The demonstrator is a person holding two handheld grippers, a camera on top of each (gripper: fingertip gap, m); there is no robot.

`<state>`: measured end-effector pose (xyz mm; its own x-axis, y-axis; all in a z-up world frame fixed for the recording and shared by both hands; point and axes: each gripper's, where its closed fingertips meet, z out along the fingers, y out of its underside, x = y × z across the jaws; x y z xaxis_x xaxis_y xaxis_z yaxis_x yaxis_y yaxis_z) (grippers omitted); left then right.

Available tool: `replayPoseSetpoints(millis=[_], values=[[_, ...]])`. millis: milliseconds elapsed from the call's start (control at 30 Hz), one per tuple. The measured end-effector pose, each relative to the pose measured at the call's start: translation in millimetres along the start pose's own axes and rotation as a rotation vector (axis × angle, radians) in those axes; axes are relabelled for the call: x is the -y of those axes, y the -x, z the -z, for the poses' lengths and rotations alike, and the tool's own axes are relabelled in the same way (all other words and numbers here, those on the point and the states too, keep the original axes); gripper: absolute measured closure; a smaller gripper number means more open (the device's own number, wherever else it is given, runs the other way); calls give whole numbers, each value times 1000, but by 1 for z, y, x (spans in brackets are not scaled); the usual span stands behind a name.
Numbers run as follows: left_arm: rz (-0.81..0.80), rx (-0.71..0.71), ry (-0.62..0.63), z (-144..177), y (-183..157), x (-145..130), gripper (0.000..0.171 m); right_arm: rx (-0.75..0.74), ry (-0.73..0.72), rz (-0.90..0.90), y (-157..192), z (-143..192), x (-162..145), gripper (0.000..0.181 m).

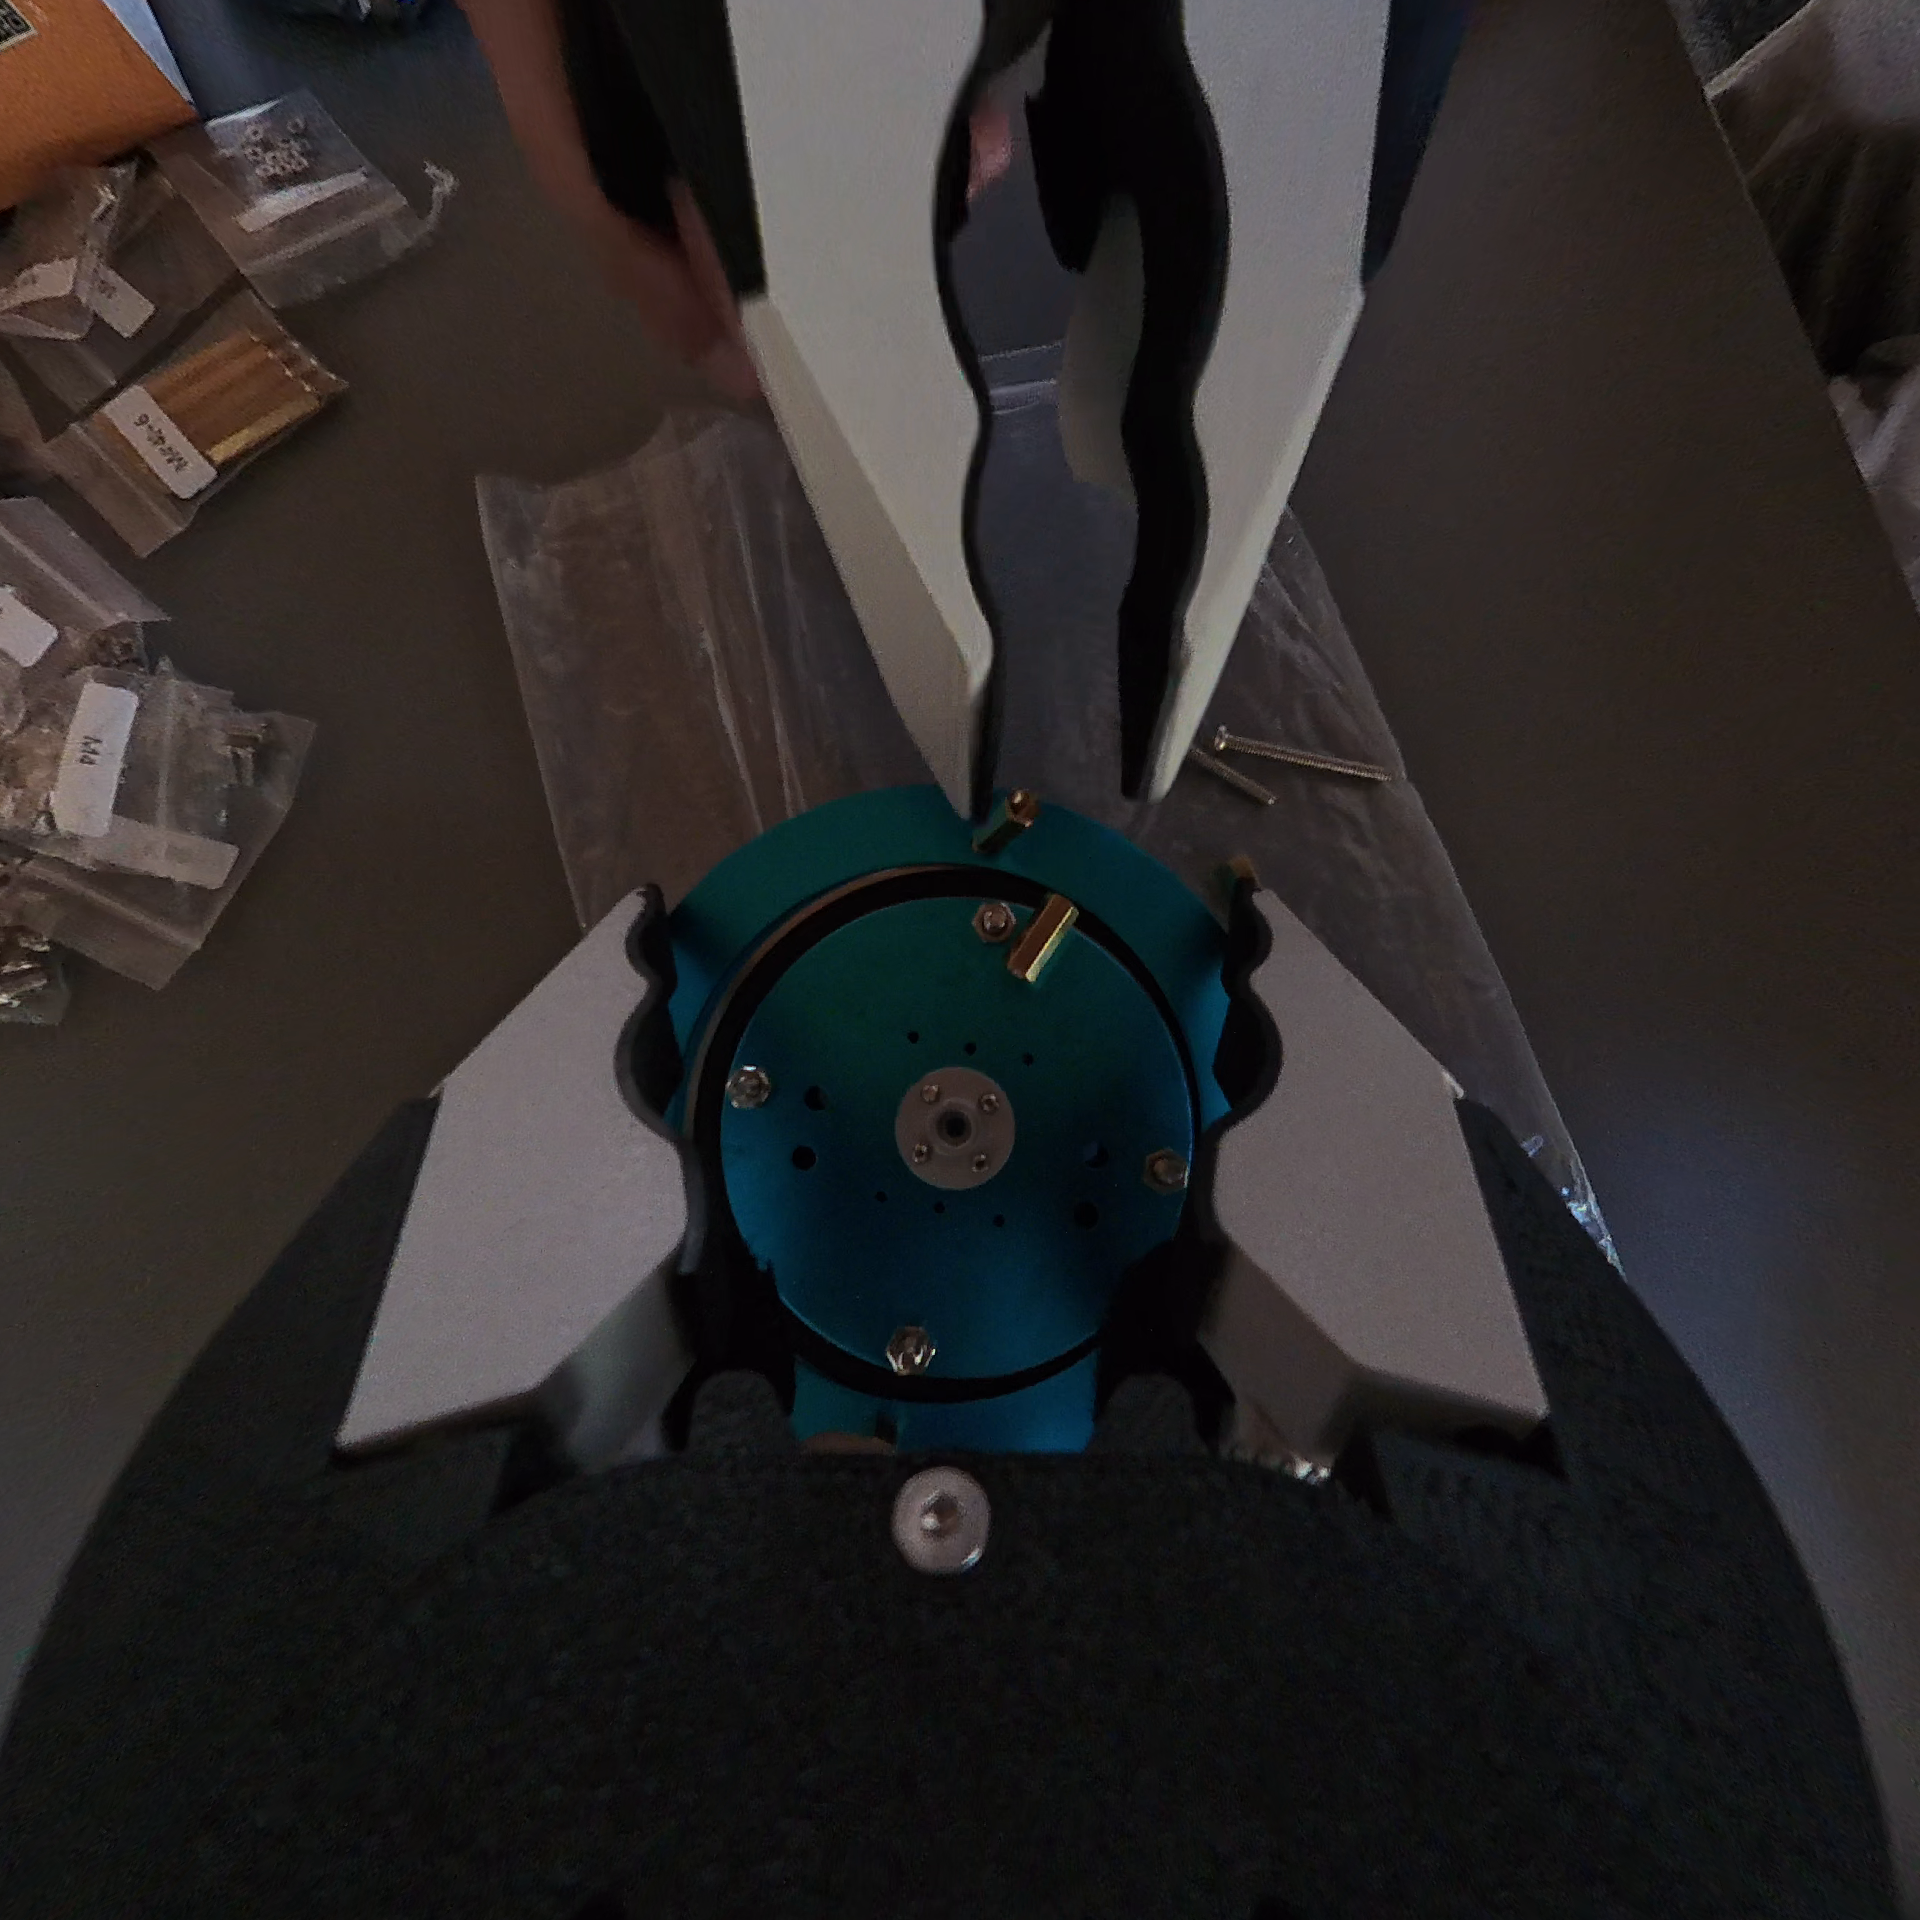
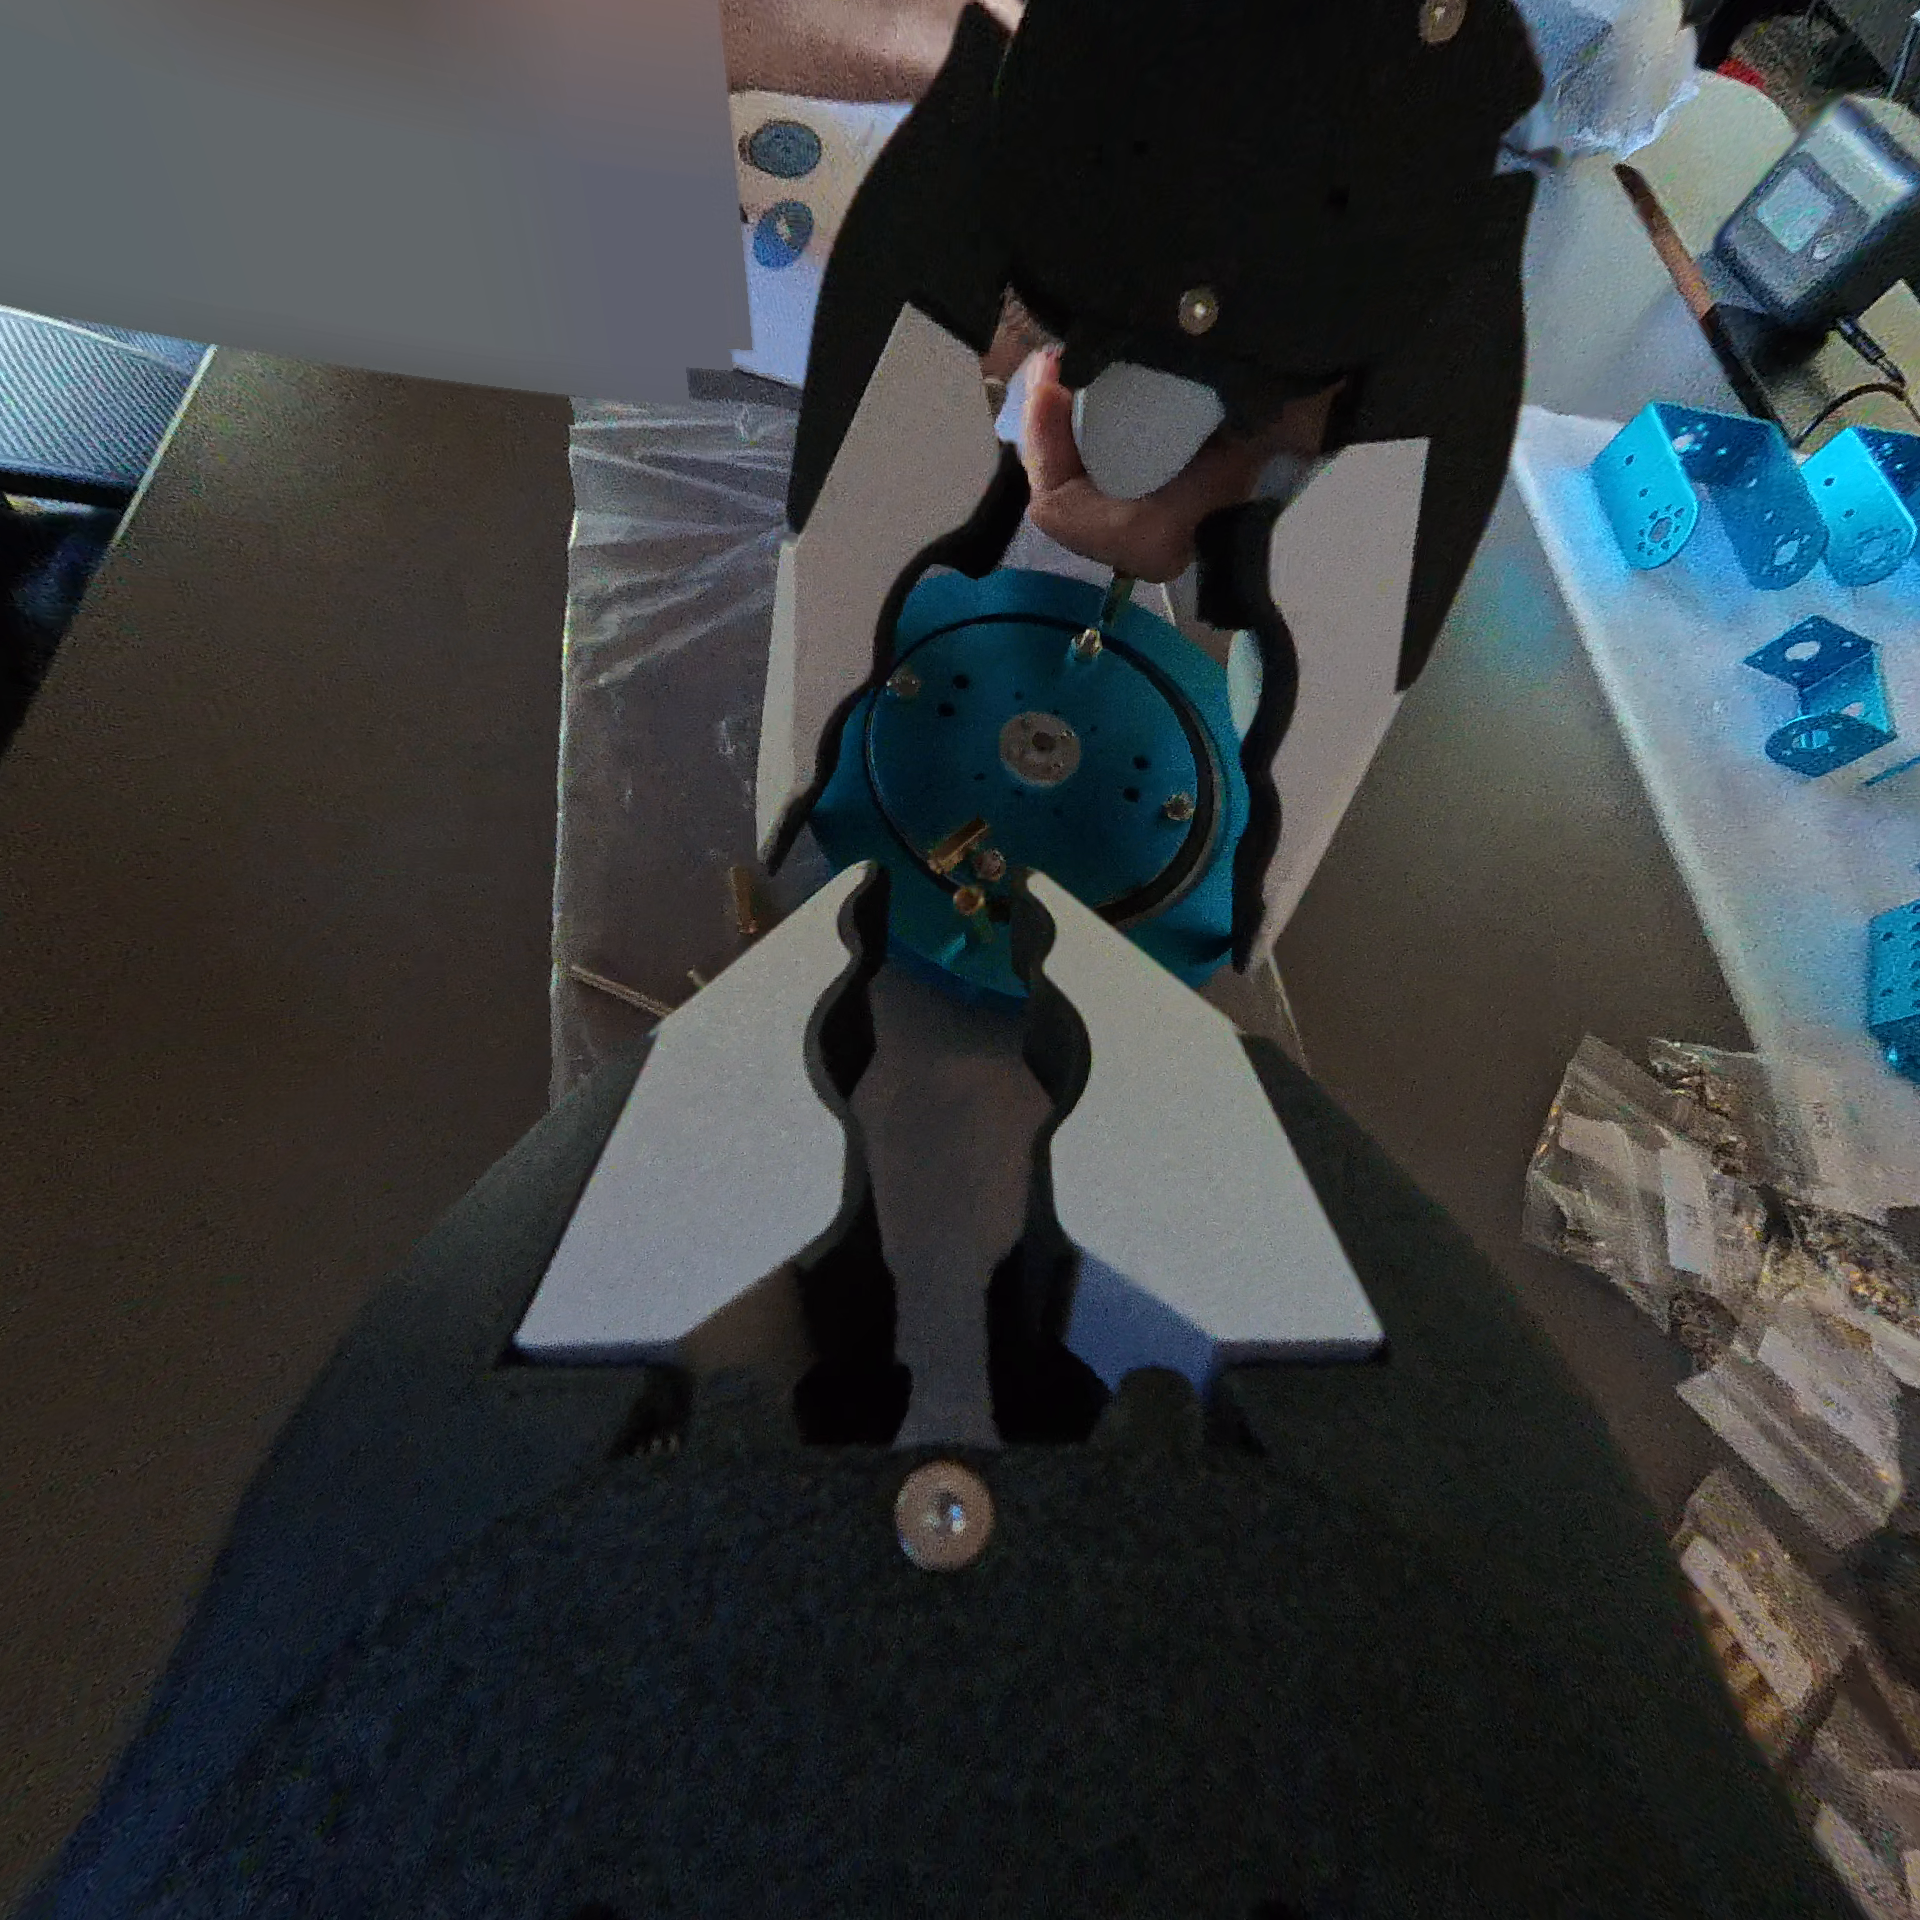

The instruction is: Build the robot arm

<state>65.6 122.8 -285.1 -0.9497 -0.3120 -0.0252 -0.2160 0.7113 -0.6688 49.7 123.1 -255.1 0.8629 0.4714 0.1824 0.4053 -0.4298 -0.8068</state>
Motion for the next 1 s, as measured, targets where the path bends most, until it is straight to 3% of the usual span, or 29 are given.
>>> replayPoseSetpoints(millis=[167,400,667,1000], values=[[14,14,4,1,3,0,66,-66,59,27,-10,-12,-9,175],[11,42,54,3,5,-4,65,101,66,-365,-17,-13,-11,176],[6,28,116,10,3,-12,65,58,102,-415,-17,-20,-7,176],[79,-11,104,27,7,-20,64,-20,116,-425,-23,-23,-6,176]])
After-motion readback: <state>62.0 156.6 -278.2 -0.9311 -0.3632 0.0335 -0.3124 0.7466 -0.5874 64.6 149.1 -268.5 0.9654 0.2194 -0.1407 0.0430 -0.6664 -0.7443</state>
